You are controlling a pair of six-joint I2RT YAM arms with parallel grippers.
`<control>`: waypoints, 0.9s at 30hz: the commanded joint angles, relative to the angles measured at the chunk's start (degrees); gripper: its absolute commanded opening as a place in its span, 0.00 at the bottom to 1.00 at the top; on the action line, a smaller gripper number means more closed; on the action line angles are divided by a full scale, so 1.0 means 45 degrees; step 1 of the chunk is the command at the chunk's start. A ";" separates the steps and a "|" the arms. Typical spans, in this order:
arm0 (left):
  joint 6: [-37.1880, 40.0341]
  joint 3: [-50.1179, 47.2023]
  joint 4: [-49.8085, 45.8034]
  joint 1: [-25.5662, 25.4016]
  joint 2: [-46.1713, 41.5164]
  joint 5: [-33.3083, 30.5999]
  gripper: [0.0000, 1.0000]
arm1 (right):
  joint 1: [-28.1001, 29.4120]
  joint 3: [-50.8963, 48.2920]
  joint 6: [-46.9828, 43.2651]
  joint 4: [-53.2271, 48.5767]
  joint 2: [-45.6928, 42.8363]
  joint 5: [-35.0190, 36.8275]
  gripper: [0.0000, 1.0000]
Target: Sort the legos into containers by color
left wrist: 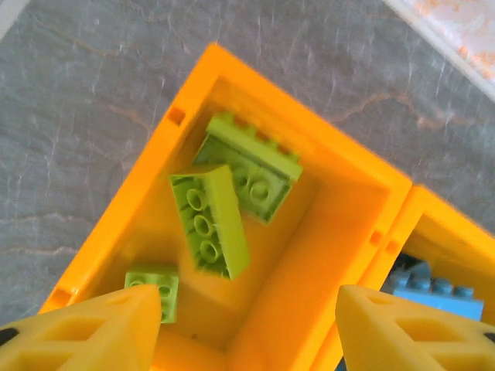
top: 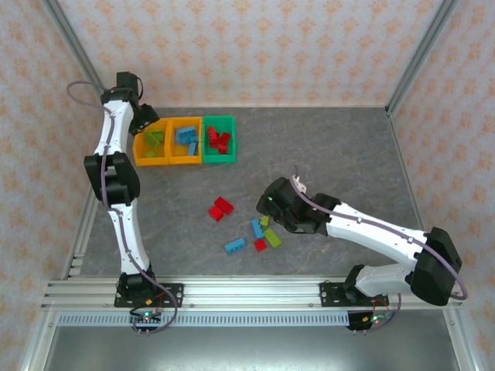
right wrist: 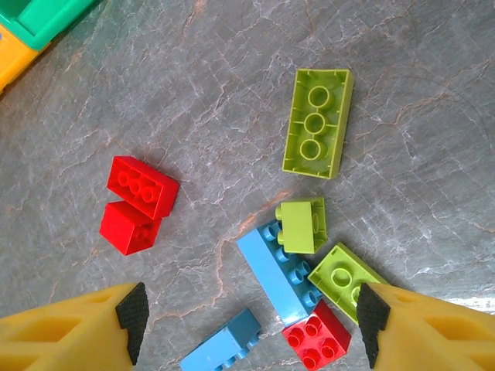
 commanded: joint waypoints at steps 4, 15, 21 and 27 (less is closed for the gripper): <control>0.1173 -0.3477 0.0299 -0.1120 -0.4182 0.0816 0.65 | 0.0079 0.2157 -0.1555 -0.0125 0.1966 0.0078 0.74; 0.2663 -1.1333 0.1127 -0.4611 -1.2269 -0.1502 0.72 | 0.0060 0.7611 -0.6976 -0.1696 0.7834 -0.1148 0.71; 0.2396 -1.3370 0.0768 -0.4769 -1.4022 -0.1332 0.79 | 0.0060 1.0946 -0.4627 -0.4156 1.1103 -0.1559 0.74; 0.2573 -1.3494 0.0737 -0.4784 -1.4231 -0.1487 0.83 | 0.0104 1.1670 -0.1162 -0.3726 1.1681 -0.1610 0.91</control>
